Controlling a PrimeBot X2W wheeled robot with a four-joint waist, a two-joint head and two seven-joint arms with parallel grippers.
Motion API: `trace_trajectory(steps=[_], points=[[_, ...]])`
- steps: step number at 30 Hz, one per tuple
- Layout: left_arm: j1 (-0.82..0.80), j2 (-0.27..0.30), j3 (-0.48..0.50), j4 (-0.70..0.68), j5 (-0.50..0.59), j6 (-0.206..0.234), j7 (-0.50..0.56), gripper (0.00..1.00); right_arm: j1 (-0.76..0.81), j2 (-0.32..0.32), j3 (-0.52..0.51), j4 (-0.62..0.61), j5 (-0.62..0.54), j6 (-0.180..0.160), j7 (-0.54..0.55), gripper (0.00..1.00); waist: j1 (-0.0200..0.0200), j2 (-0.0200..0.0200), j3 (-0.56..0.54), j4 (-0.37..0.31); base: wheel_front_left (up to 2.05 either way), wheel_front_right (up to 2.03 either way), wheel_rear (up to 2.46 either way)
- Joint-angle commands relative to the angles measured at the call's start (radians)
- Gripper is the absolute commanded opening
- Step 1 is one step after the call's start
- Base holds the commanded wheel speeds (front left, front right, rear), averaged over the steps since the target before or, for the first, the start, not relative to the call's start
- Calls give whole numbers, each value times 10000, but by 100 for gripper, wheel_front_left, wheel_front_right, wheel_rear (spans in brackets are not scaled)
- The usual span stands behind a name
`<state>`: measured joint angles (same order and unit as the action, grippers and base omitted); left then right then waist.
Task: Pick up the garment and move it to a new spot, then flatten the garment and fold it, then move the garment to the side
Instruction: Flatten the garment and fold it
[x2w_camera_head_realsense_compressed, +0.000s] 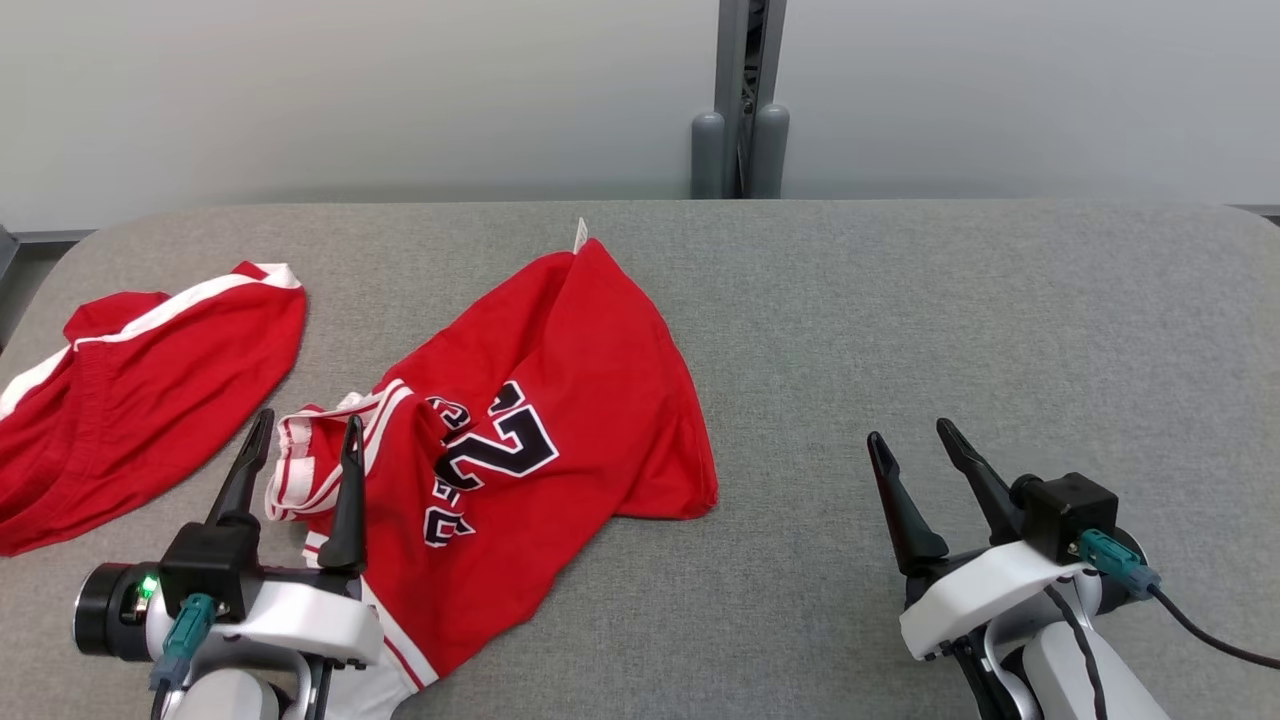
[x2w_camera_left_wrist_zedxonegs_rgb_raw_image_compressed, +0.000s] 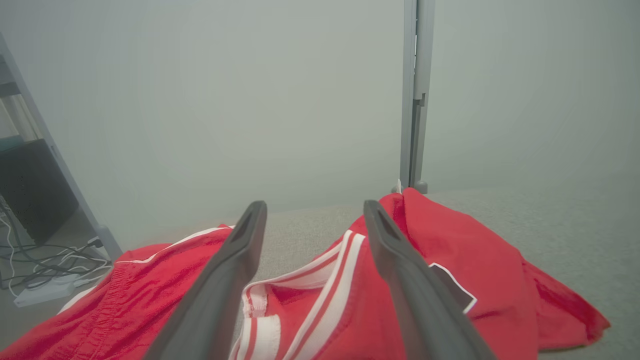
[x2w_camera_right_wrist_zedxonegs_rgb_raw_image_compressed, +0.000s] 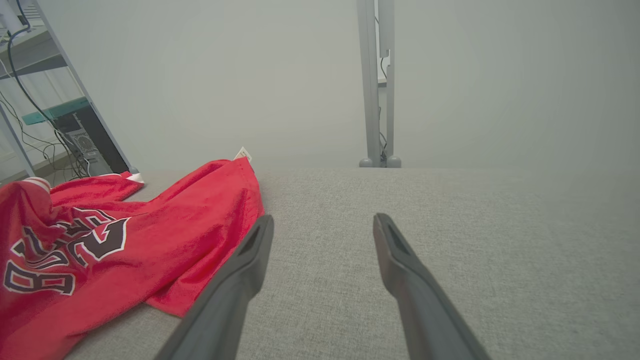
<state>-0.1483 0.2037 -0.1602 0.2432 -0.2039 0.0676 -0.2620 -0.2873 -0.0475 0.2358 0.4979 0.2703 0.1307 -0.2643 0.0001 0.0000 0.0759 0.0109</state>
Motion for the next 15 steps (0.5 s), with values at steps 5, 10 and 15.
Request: trace_trajectory(steps=[5, 10, 15], points=[[949, -325, 700, -1039, 351, 39, -25, 100, 191, -89, -39, -53, -181, 1, -8, 100, -1, 0, -217, 342, 0, 0, 0], [1432, -533, 1050, -1385, 517, 77, -25, 100, 302, -182, -104, -101, -257, 1, -8, 100, -1, 0, -277, 440, 0, 0, 0], [1857, -697, 1502, -1513, 568, 64, -26, 100, 404, -272, -234, -198, -319, 1, -8, 100, -1, 0, -277, 521, 0, 0, 0]])
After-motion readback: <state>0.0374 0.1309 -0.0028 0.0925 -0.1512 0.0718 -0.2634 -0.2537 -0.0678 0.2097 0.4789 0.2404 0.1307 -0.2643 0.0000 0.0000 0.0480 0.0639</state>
